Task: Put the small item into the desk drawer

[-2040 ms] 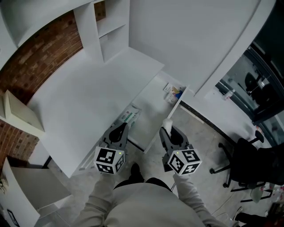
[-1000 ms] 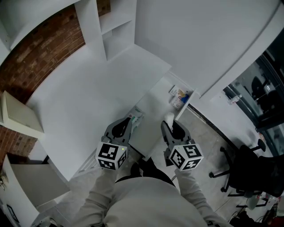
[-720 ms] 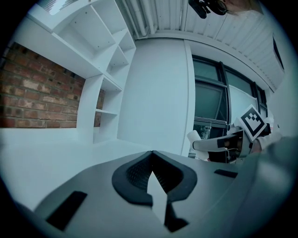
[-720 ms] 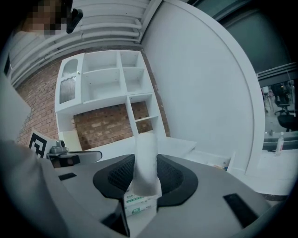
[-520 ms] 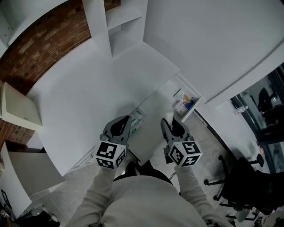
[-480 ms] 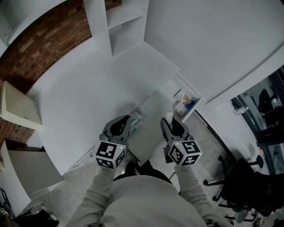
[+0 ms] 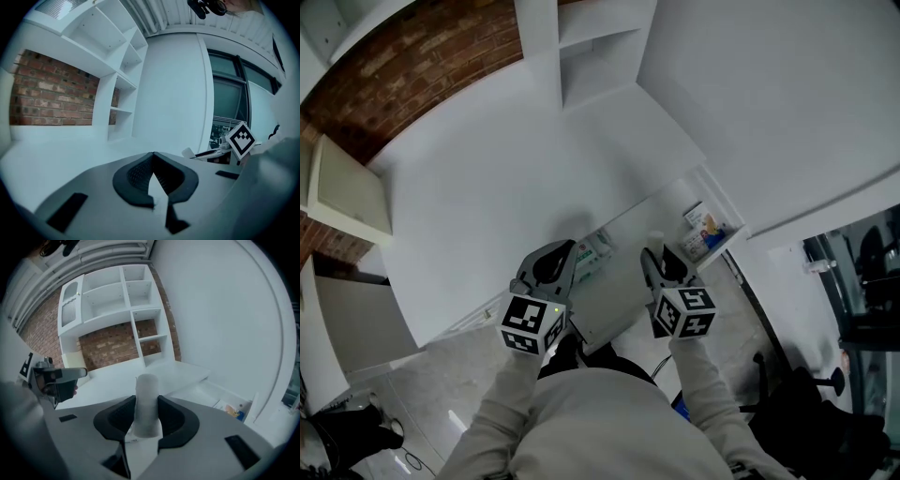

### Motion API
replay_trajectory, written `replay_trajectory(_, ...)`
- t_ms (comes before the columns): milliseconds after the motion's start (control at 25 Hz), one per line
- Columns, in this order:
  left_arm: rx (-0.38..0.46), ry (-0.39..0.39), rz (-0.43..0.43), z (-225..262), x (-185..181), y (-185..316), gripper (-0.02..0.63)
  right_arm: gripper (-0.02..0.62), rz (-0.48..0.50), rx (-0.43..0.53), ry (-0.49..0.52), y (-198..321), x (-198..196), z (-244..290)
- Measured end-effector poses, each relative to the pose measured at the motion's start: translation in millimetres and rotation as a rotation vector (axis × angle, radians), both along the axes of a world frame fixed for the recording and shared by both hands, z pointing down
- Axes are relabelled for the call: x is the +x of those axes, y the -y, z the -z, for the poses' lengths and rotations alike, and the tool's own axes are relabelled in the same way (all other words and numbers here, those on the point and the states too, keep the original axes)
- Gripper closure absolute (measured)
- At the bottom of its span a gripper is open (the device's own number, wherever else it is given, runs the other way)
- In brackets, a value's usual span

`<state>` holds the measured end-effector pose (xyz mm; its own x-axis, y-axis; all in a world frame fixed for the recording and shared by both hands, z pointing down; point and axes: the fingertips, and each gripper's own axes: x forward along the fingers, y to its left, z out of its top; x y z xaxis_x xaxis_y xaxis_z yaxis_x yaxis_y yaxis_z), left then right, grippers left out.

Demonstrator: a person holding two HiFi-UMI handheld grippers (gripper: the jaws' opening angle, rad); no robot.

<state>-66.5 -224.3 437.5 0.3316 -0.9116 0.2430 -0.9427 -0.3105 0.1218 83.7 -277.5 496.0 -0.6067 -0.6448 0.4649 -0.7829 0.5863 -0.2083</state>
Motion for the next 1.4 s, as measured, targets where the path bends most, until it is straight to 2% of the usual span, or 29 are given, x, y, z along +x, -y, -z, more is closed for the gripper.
replay_trajectory(360, -0.044, -0.006, 0.123, -12, -22, 4, 0.589, 0.431, 0.113, -0.114, -0.093, 15, -12, -54)
replay_trajectory(800, -0.086, -0.002, 0.187, -26, -35, 6, 0.589, 0.432, 0.234, -0.194, -0.228, 37, -33, -108)
replay_trajectory(1200, -0.099, 0.001, 0.216, -31, -43, 9, 0.589, 0.433, 0.319, -0.304, -0.344, 38, -39, -161)
replay_trajectory(1400, -0.115, -0.002, 0.221, -36, -44, 9, 0.589, 0.432, 0.348, -0.306, -0.413, 41, -43, -178)
